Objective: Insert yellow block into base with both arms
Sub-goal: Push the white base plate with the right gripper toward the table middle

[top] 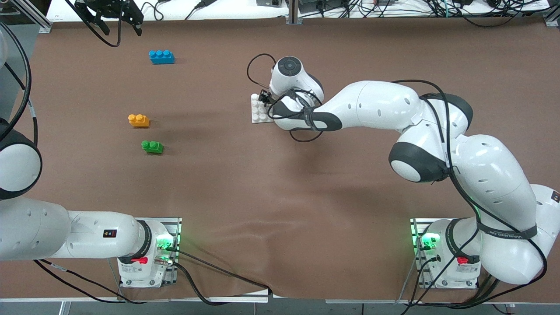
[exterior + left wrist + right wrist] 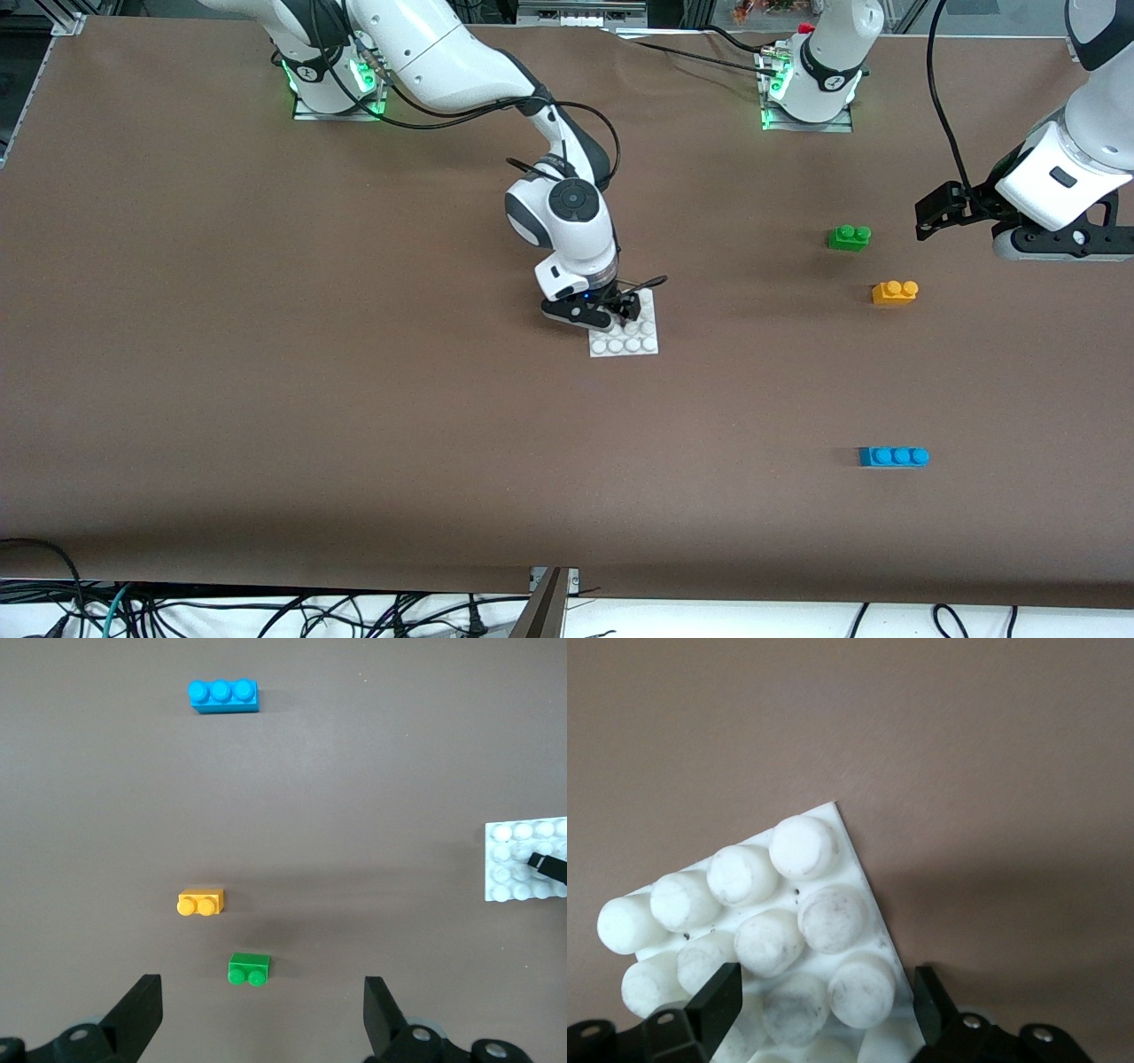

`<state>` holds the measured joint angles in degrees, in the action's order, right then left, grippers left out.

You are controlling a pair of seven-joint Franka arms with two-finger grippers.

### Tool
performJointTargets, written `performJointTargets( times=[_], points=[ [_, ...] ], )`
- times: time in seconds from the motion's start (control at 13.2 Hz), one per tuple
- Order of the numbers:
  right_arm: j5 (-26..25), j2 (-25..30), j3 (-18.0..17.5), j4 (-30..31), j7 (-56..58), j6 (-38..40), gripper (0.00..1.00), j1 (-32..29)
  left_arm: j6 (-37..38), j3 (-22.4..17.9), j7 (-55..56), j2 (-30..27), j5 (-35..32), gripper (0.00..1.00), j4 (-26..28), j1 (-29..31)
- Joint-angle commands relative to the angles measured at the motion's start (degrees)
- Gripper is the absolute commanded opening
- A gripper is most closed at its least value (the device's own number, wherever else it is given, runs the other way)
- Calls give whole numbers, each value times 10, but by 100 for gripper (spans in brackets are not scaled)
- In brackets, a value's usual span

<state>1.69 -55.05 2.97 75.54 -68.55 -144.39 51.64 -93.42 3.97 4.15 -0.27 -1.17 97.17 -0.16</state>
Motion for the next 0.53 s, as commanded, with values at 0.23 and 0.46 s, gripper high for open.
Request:
performJointTargets(
  times=[0.23,0.46],
  points=[
    [4,-23,17,-35,-26,16,87,22,12,0,-2,4,15,100,-12,4],
    [4,-16,17,-35,-19,17,89,9,12,0,-2,4,15,100,-13,4]
  ],
)
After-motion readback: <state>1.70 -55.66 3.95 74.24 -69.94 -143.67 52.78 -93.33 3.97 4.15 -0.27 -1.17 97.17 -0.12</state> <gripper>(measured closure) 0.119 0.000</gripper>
